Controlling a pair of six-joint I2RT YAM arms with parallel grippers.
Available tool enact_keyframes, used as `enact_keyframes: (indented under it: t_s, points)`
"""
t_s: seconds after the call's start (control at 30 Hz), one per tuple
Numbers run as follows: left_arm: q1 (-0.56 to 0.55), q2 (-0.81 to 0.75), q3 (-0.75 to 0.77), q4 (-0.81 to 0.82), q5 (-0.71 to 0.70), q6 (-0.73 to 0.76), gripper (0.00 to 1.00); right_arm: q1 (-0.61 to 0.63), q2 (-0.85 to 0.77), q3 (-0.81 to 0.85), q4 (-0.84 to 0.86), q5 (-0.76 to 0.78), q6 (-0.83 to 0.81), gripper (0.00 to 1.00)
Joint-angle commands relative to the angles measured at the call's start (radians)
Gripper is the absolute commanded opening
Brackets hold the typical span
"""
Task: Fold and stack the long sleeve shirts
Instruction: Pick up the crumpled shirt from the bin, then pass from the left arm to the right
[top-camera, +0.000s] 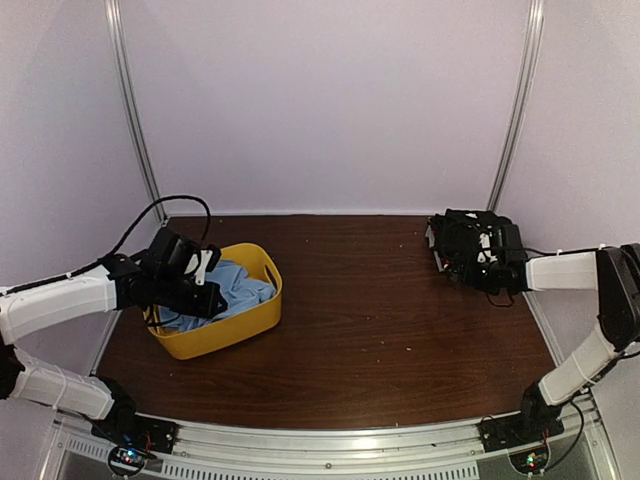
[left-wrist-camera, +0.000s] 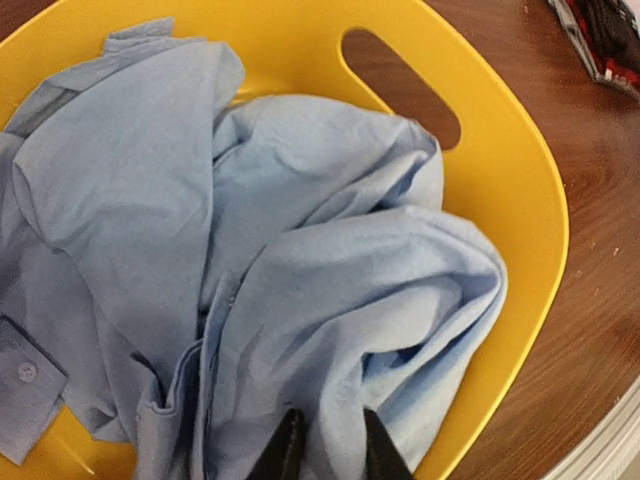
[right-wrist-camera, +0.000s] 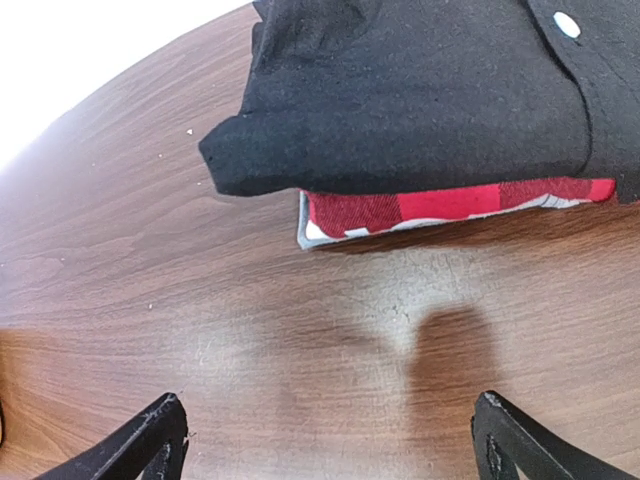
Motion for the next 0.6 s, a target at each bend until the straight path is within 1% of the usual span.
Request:
enact_keyframes:
  t_s: [0.0,0.1,0.17,0.23,0.3,0.37,0.43,0.5,0.57]
  points:
    - [-0.004,-0.024,0.13,0.037,0.005,0.053,0.0,0.01,-0.068,-0.025,-0.011,-0.008,0.003,1.0]
    - [-0.004,-0.068,0.26,0.06,-0.023,0.091,0.0,0.013,-0.129,-0.027,-0.041,-0.007,0.003,1.0]
    - [-0.004,-0.088,0.351,0.124,-0.008,0.111,0.0,0.017,-0.188,-0.031,-0.052,-0.011,0.006,1.0]
    - [-0.004,-0.096,0.43,0.235,0.054,0.112,0.0,0.022,-0.235,-0.034,-0.055,-0.024,0.013,1.0]
    - [-0.004,-0.079,0.506,0.37,0.151,0.076,0.0,0.031,-0.28,-0.035,-0.051,-0.057,0.026,1.0]
    - [-0.005,-0.035,0.581,0.517,0.287,0.009,0.0,0.06,-0.332,-0.036,-0.026,-0.115,0.032,1.0]
    - [-0.016,0.039,0.657,0.626,0.395,-0.067,0.0,0.116,-0.387,-0.037,0.027,-0.175,0.033,1.0]
    - [-0.048,0.13,0.764,0.666,0.463,-0.109,0.0,0.176,-0.438,-0.035,0.093,-0.245,0.037,1.0]
    - [-0.098,0.238,0.861,0.67,0.502,-0.117,0.0,0.246,-0.476,-0.03,0.168,-0.313,0.042,1.0]
